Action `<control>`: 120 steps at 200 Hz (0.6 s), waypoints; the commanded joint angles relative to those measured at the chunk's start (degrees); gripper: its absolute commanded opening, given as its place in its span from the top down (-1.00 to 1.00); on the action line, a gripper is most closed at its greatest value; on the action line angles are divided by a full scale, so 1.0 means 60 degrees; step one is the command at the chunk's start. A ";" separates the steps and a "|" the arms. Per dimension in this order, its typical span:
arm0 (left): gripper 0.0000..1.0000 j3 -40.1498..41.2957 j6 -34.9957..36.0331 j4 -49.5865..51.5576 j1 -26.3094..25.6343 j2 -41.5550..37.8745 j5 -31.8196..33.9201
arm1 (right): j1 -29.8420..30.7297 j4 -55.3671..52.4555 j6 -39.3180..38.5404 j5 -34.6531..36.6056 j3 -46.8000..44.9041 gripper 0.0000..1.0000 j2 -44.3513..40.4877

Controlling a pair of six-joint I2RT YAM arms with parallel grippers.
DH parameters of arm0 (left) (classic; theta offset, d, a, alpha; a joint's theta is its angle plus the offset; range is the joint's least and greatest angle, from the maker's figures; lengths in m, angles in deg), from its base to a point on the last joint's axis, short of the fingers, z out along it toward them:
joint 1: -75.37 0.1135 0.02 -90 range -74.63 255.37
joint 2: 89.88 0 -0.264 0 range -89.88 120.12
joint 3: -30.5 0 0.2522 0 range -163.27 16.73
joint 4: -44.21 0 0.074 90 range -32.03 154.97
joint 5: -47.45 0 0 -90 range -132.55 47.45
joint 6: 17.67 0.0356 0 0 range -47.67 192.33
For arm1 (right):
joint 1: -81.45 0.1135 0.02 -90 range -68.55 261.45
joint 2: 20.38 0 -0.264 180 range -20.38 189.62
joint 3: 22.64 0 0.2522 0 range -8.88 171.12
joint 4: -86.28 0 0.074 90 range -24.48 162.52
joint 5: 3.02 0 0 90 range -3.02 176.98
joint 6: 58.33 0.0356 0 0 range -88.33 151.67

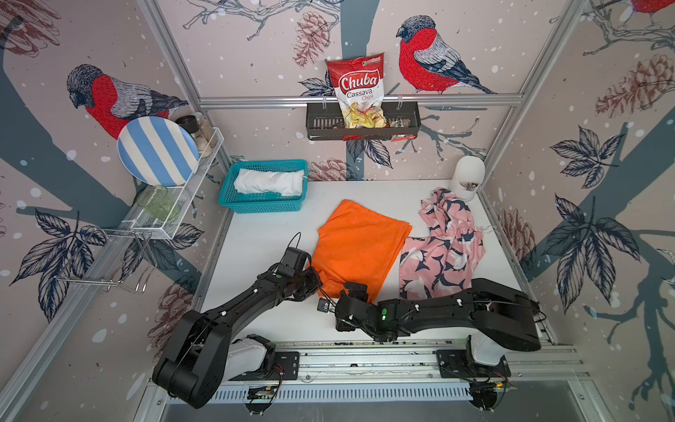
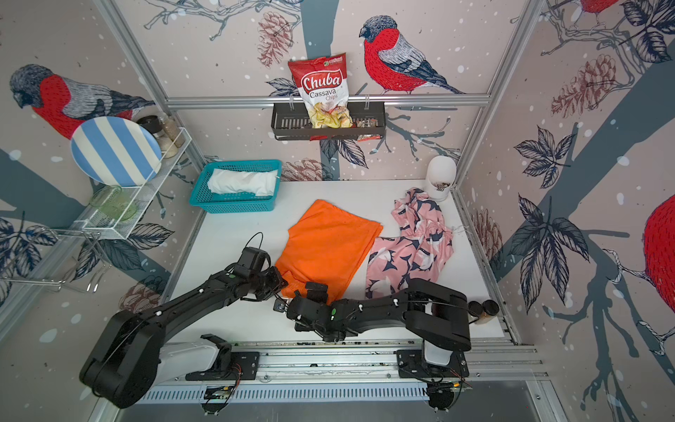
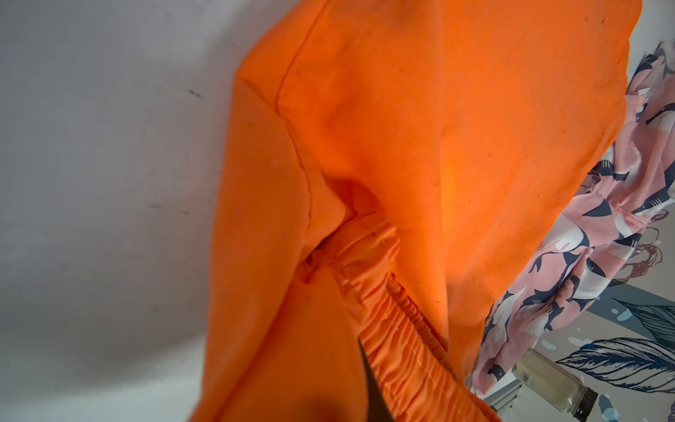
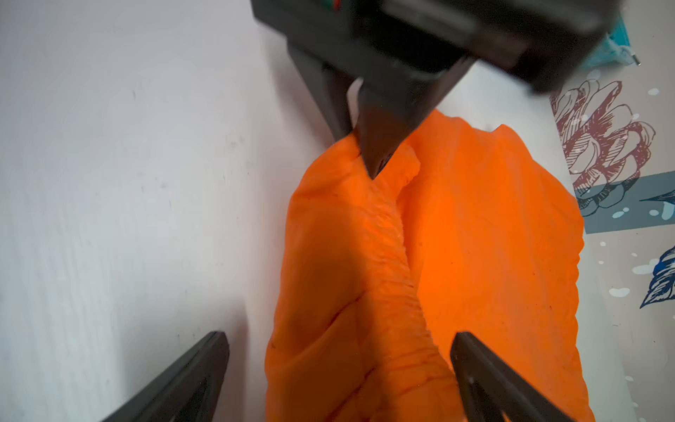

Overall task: Roll up the shorts
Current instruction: Roll the shorts at the center of the board.

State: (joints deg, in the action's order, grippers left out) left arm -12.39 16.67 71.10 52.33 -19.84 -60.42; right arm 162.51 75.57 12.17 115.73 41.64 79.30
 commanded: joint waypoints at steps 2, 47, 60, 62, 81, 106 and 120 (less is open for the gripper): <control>0.71 0.0020 0.0018 0.0061 0.0003 0.0062 -0.0053 | 0.0026 0.1053 -0.0595 0.0742 -0.0156 -0.99 0.0696; 0.51 -0.0066 0.0135 0.0210 0.0003 -0.0085 -0.0010 | 0.0155 0.1351 -0.0504 0.1736 0.0086 -0.25 0.1261; 0.42 -0.0078 0.0149 0.0273 0.0018 -0.0203 0.0141 | 0.0154 0.1015 -0.0177 0.1155 0.0145 0.14 0.1067; 0.41 -0.0092 0.0157 0.0284 0.0018 -0.0222 0.0148 | 0.0146 0.0946 -0.0114 0.1075 0.0166 0.19 0.1049; 0.18 -0.0324 0.0451 0.0616 0.0041 -0.0265 0.0340 | 0.0049 -0.0028 0.0659 -0.0041 0.0532 0.83 0.0937; -0.29 -0.0690 0.0976 0.1176 0.0077 -0.0824 0.0915 | -0.0196 -0.1017 0.1682 -0.1661 0.0957 1.00 0.0794; -0.51 -0.0748 0.1038 0.1373 0.0146 -0.1392 0.1233 | -0.0458 -0.1211 0.2309 -0.2597 0.1050 1.00 0.0653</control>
State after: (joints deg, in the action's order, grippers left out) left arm -15.82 19.97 76.37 52.61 -24.39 -57.65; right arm 161.33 74.83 17.37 113.42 46.84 84.58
